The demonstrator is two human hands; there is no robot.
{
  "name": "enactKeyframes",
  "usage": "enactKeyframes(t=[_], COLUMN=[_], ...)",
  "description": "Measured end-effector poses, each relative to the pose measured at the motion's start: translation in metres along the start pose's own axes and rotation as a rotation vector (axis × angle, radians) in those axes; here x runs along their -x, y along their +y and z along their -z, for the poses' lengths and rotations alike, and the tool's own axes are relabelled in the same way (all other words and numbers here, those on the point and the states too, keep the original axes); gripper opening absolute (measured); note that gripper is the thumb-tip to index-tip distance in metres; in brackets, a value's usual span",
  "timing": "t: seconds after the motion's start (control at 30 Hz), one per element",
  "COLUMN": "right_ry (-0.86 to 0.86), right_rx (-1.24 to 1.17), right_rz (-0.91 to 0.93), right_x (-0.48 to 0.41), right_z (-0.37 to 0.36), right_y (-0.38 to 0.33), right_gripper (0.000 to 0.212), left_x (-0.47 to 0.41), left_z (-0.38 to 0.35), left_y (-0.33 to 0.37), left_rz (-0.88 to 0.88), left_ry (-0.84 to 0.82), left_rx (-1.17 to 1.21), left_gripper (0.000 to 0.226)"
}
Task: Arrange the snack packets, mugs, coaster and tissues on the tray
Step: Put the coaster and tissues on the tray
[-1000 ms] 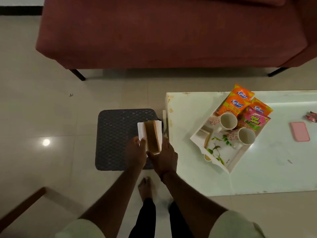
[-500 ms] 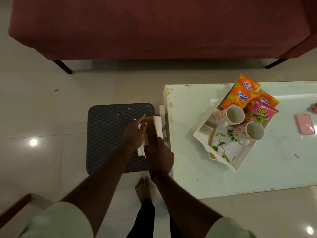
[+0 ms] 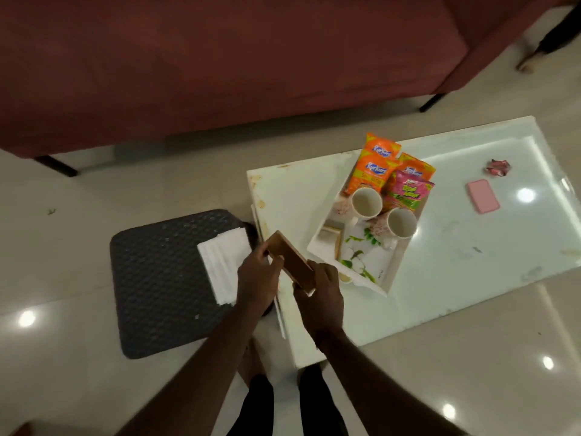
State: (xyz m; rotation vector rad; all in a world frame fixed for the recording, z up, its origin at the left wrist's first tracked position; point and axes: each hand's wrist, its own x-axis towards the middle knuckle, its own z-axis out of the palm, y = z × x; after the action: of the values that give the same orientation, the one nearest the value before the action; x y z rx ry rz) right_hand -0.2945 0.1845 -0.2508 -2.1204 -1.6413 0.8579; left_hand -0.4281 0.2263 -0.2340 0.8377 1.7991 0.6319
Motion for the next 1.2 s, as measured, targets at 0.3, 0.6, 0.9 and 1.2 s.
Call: enactKeyframes(t=[0.3,0.6,0.9,1.2], right_ry=[0.081,0.055,0.079,0.062], right_rx=[0.275,0.395,0.564,0.477], right_rz=[0.024,0.062,0.126,0.173], right_x=[-0.055,-0.087,-0.104,-0.086], right_z=[0.088,0.086,0.081,0.089], right_y=[0.082,0.126,0.146,0.127], right_gripper=[0.049,0.042,0.045,0.081], left_x=[0.010,-0.017,-0.031,-0.022], left_z=[-0.120,-0.171,-0.192,-0.152], left_y=[0.051,0.055,0.042,0.035], left_rz=[0.083,0.135,0.176,0.111], left_ry=[-0.059,-0.034,-0.006,0.081], left_rx=[-0.047,-0.105,-0.190,-0.094], left_gripper=[0.042,0.032,0.028,0.050])
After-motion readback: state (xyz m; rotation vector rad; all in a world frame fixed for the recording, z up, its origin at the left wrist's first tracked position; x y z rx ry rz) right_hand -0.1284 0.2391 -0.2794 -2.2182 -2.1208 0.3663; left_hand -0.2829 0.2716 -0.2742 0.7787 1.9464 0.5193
